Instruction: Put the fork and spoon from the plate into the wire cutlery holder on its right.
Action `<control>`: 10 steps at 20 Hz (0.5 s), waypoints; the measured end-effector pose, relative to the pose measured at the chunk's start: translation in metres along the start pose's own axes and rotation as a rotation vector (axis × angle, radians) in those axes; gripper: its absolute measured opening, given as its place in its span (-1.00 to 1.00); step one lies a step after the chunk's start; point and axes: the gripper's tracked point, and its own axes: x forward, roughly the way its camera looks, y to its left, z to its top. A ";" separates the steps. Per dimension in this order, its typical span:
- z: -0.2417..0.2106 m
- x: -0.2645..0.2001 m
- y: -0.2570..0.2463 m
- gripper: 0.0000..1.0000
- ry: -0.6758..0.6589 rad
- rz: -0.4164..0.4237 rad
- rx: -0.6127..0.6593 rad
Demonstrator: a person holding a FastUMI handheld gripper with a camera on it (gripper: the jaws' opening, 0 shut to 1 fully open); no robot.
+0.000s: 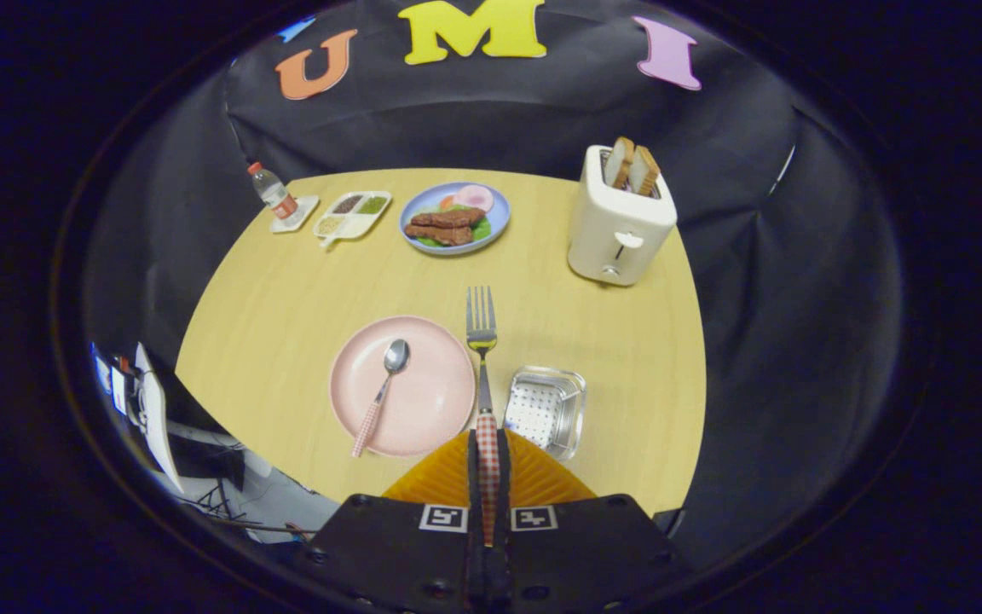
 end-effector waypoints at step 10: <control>-0.043 0.019 -0.026 -0.93 0.343 0.013 0.176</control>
